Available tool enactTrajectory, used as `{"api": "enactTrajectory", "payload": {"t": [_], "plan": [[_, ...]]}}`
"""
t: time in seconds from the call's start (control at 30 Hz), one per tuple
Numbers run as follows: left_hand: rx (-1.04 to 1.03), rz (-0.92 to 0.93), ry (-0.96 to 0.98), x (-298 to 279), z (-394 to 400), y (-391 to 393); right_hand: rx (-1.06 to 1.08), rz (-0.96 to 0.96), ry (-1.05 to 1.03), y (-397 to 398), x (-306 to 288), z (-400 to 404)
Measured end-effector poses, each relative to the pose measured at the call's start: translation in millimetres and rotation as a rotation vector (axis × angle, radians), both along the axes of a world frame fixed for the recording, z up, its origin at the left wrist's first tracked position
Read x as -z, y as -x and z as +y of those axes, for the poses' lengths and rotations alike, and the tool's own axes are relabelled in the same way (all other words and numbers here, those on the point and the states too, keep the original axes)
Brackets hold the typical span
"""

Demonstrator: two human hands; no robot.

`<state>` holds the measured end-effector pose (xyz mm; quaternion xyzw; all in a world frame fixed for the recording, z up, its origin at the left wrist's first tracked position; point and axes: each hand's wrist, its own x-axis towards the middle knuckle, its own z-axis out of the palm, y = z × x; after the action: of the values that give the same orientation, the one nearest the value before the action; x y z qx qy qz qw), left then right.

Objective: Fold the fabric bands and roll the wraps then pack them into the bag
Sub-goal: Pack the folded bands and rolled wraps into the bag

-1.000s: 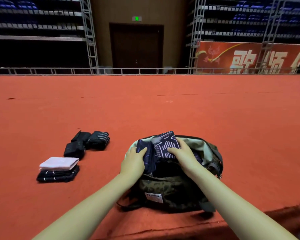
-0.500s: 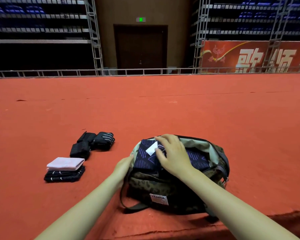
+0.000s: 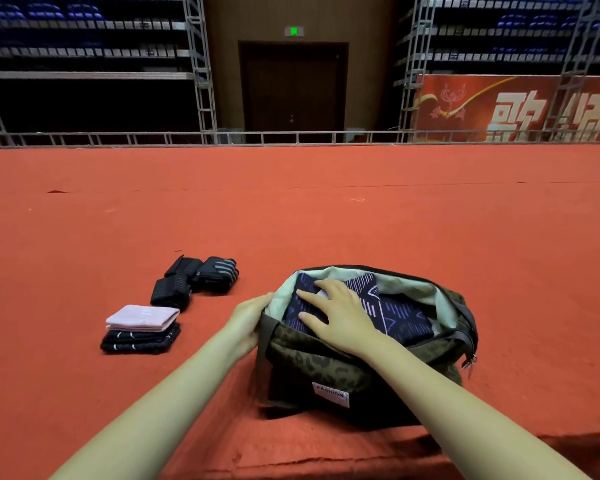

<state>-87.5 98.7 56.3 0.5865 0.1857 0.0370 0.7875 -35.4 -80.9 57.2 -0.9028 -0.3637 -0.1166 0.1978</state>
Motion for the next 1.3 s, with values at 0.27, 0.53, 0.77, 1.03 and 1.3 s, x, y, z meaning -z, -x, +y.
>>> {"api": "enactTrajectory", "payload": {"t": [0.27, 0.53, 0.77, 1.03, 1.3], "plan": [[-0.122, -0.241, -0.213, -42, 8, -6, -0.029, 0.113, 0.173, -10, -12, -2], [-0.097, -0.274, -0.926, -38, 22, 19, -0.093, 0.149, -0.141, -4, -16, -5], [-0.048, -0.206, -0.787, -28, 40, 18, -0.16, 0.127, -0.423, 13, -41, -1], [-0.288, -0.111, -0.983, -18, 136, 34, -0.311, 0.181, -0.43, 34, -74, 122], [-0.222, 0.17, -1.331, 18, 245, 33, -0.173, 0.506, -0.199, 26, 5, 236]]}}
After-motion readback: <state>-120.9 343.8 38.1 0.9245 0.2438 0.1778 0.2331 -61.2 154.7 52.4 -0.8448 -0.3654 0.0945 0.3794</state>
